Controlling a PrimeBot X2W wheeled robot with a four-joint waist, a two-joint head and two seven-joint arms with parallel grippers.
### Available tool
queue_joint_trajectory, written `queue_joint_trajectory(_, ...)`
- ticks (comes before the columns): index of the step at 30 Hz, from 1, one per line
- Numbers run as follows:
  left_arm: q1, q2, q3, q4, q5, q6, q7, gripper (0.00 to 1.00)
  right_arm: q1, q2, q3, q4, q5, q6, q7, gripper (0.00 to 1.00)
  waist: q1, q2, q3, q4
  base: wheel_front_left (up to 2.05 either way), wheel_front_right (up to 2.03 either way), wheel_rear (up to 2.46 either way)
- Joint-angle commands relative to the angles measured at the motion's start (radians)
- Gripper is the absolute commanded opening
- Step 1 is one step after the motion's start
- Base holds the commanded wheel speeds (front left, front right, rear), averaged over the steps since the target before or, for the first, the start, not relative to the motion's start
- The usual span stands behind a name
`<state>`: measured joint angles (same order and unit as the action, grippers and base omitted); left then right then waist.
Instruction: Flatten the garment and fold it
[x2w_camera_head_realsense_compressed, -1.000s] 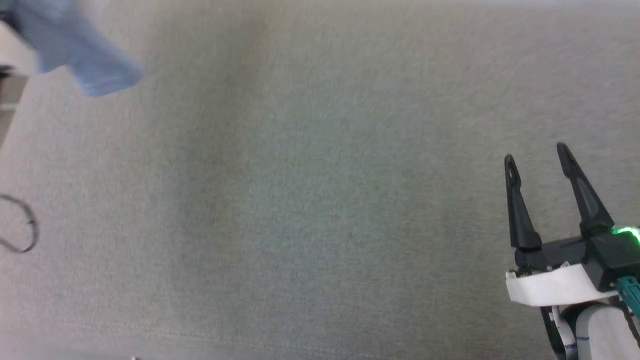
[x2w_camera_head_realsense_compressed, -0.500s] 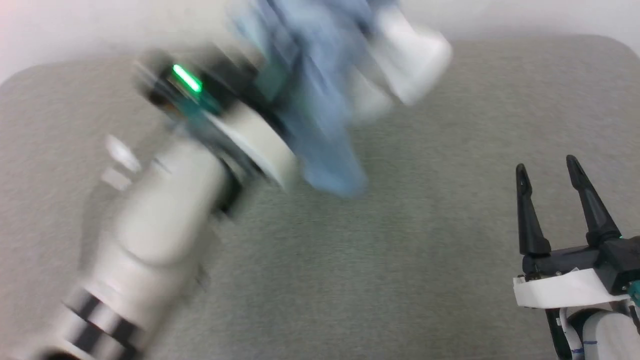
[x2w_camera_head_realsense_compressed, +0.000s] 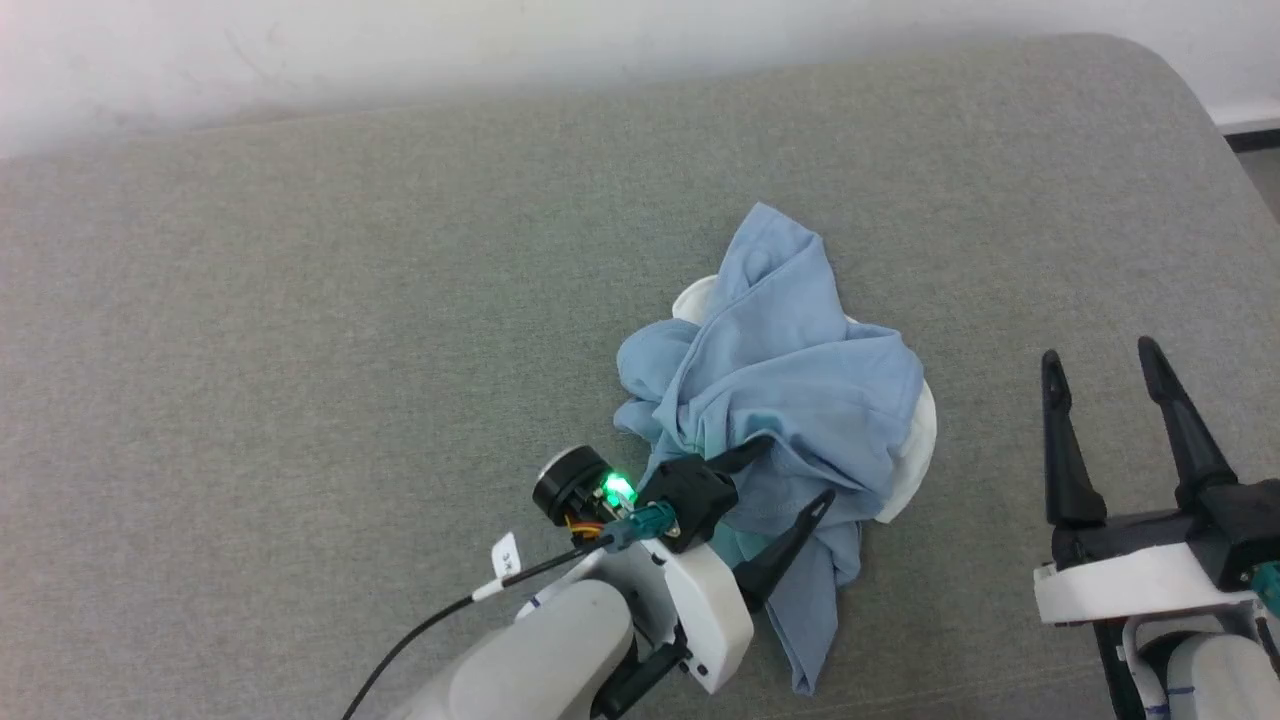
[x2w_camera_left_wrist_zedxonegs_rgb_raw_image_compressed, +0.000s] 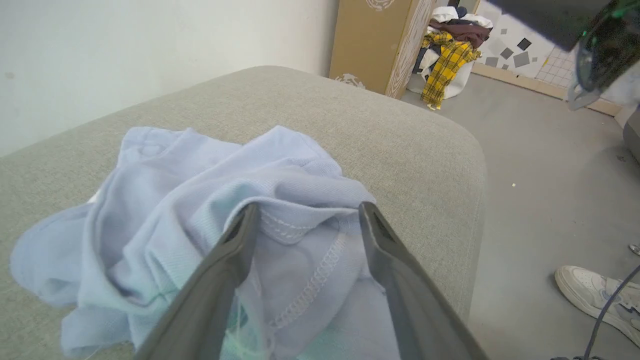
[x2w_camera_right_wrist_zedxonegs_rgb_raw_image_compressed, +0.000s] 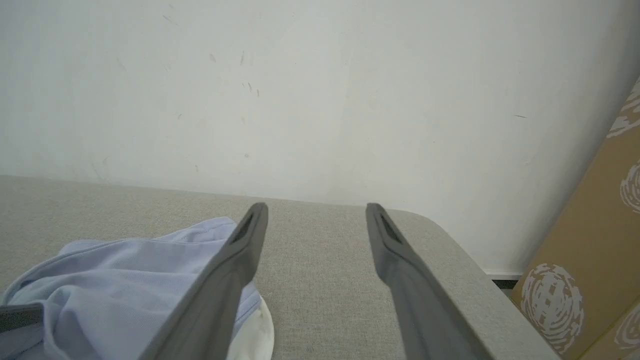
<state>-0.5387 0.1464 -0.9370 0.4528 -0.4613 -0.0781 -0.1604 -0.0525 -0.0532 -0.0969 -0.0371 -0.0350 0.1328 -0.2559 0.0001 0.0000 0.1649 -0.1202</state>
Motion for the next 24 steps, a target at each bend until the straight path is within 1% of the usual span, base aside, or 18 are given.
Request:
queue_joint_trajectory(1,-0.004,0.006,0.015,-0.019,0.007,0.007,-0.020,1.00,0.017,0.003,0.000,0.011,-0.004,-0.002,-0.004,1.00,-0.0001,0.0000,-0.040,0.036,0.00,0.00,0.00)
queue_joint_trajectory(4,-0.005,0.025,0.064,-0.069,-0.010,0.036,-0.052,1.00,0.026,0.003,0.003,0.020,-0.006,-0.002,-0.004,1.00,-0.0001,0.0000,-0.072,0.059,0.00,0.00,0.00)
queue_joint_trajectory(9,0.025,0.097,0.189,-0.165,-0.033,0.133,-0.085,1.00,0.044,0.003,0.005,0.025,-0.008,-0.002,-0.001,1.00,-0.0001,0.0000,-0.110,0.095,0.00,0.00,0.00)
queue_joint_trajectory(10,0.025,0.097,0.189,-0.165,-0.033,0.133,-0.085,1.00,0.044,0.003,0.005,0.025,-0.008,-0.002,-0.001,1.00,-0.0001,0.0000,-0.110,0.095,0.00,0.00,0.00)
queue_joint_trajectory(11,0.059,0.129,0.249,-0.201,-0.039,0.181,-0.094,1.00,0.054,0.003,0.010,0.026,-0.008,-0.002,0.002,1.00,-0.0001,0.0000,-0.122,0.105,0.00,0.00,0.00)
queue_joint_trajectory(12,0.059,0.129,0.249,-0.201,-0.039,0.181,-0.094,1.00,0.054,0.003,0.010,0.026,-0.008,-0.002,0.002,1.00,-0.0001,0.0000,-0.122,0.105,0.00,0.00,0.00)
queue_joint_trajectory(15,0.140,0.166,0.339,-0.261,-0.042,0.249,-0.100,1.00,0.069,0.003,0.014,0.027,-0.006,-0.002,0.003,1.00,-0.0001,0.0000,-0.131,0.115,0.00,0.00,0.00)
queue_joint_trajectory(17,0.207,0.174,0.402,-0.318,-0.031,0.282,-0.101,1.00,0.079,0.003,0.018,0.028,-0.002,-0.002,0.003,1.00,-0.0001,0.0000,-0.135,0.121,0.00,0.00,0.00)
queue_joint_trajectory(20,0.325,0.168,0.483,-0.388,-0.001,0.312,-0.101,1.00,0.091,0.003,0.024,0.034,0.000,-0.002,0.003,1.00,-0.0001,0.0000,-0.141,0.126,0.00,0.00,0.00)
queue_joint_trajectory(22,0.400,0.159,0.520,-0.414,0.025,0.317,-0.101,1.00,0.098,0.003,0.029,0.036,0.000,-0.002,0.003,1.00,-0.0001,0.0000,-0.143,0.127,0.00,0.00,0.00)
queue_joint_trajectory(24,0.462,0.138,0.550,-0.427,0.038,0.314,-0.101,1.00,0.104,0.003,0.033,0.038,0.001,-0.002,0.003,1.00,-0.0001,0.0000,-0.144,0.127,0.00,0.00,0.00)
